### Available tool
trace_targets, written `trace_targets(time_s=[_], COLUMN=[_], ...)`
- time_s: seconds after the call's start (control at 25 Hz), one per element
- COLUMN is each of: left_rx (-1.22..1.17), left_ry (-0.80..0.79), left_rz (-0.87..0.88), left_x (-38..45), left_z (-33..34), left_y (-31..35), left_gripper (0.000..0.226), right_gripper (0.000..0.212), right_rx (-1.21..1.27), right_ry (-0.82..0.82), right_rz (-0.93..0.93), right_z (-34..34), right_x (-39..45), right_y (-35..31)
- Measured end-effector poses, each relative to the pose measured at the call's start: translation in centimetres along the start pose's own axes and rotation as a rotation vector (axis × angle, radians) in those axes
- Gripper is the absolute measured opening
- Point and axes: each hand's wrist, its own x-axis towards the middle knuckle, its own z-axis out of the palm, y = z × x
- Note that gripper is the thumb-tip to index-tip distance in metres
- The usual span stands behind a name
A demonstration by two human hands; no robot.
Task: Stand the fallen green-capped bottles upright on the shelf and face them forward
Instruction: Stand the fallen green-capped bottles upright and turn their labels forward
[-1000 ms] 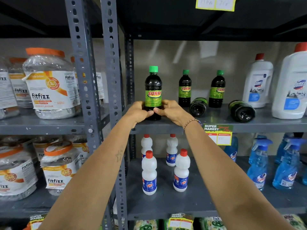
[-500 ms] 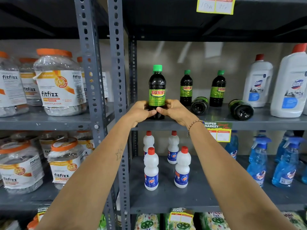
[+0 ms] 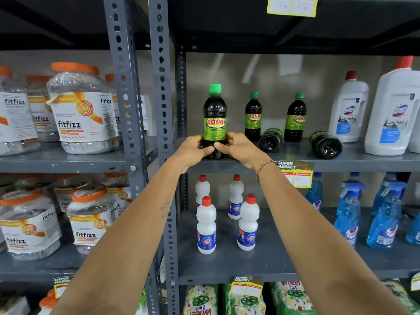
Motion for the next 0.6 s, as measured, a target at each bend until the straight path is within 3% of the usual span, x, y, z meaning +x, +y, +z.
trace_targets(time_s=[0.32,0.4,0.44,0.52,0.6], left_rx=[-0.050,-0.020,0.012,0.056,0.090], left_ry=[-0.044,-0.034,0.054,0.421,0.704], left_rz=[-0.012,-0.028,-0.019,0.173,0.522], left_x=[-0.2,-0.7,-1.3,-3.0,-4.5], left_z=[-0.2,0.0,0.3,1.8,4.0], left_y=[0.1,0.3,0.1,-0.4,-0.8], left_gripper=[0.052,0.061,0.066,0.054,0.020], right_gripper=[0.048,0.058,0.068,0.077,0.051], right_rx=[0.005,0.035,0.091,0.202,0.265], right_ry=[-0.007,-0.033,-0.033,0.059,0.266], right_rz=[-0.007,0.003,0.036,0.097,0.075], right_z=[0.1,-0.2,-0.4,-0.9,-1.0], right_x=[-0.4,-0.5,-0.6,-0.7,-1.0], right_y=[-0.3,-0.3,-0.2,0.1,0.3])
